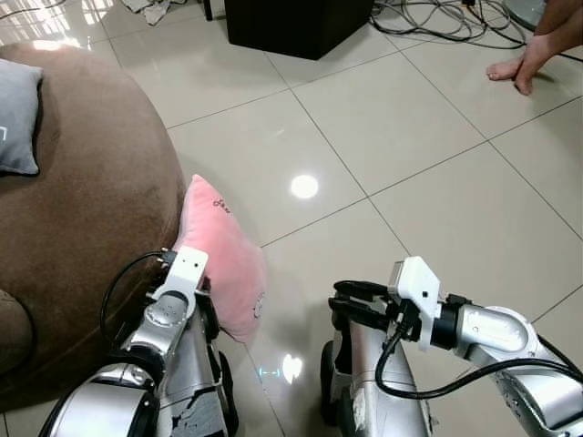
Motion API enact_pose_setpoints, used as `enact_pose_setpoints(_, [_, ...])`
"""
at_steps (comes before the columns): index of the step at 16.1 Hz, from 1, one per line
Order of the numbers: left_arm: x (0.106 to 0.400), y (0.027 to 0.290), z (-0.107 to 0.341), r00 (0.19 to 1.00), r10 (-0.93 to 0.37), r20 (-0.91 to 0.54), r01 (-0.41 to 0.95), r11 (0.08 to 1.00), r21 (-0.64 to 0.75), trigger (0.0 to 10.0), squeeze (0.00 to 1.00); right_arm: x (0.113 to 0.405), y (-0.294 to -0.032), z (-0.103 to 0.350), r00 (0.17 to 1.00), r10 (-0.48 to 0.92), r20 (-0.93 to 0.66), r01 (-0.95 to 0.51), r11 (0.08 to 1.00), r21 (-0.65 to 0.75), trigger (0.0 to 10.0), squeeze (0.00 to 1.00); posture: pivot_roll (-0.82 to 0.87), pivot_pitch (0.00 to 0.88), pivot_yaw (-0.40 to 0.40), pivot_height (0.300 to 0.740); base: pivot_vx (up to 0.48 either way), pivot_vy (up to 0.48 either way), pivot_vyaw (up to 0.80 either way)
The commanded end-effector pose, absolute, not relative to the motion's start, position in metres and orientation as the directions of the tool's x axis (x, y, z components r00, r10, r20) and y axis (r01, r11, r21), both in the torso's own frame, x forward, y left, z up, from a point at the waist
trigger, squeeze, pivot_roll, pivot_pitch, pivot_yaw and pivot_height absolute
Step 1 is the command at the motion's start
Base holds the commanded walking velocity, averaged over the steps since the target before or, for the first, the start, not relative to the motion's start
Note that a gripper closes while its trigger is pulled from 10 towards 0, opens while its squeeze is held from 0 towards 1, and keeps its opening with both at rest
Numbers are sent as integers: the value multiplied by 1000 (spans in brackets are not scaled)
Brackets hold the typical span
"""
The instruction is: Move the pillow to the sofa from floor
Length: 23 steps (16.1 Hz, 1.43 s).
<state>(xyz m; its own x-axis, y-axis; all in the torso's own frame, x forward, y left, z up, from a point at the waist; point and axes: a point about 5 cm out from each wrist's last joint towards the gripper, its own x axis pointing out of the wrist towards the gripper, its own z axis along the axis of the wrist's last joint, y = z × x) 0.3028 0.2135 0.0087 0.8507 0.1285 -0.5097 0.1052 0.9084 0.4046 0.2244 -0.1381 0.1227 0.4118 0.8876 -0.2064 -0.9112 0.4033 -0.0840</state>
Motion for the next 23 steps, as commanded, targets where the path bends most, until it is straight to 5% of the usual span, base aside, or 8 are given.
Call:
enact_pose_setpoints(1, [297, 217, 2, 828, 152, -540, 101, 906, 411, 0, 0, 218, -135, 119, 380, 897, -225, -925, 374, -68, 10000, 0, -155, 254, -61, 552, 0, 0, 0])
enact_pose_setpoints(23, [313, 219, 19, 848, 174, -501, 112, 864, 491, 0, 0, 226, -127, 126, 340, 906, -251, -940, 331, -77, 10000, 0, -190, 403, -82, 552, 0, 0, 0])
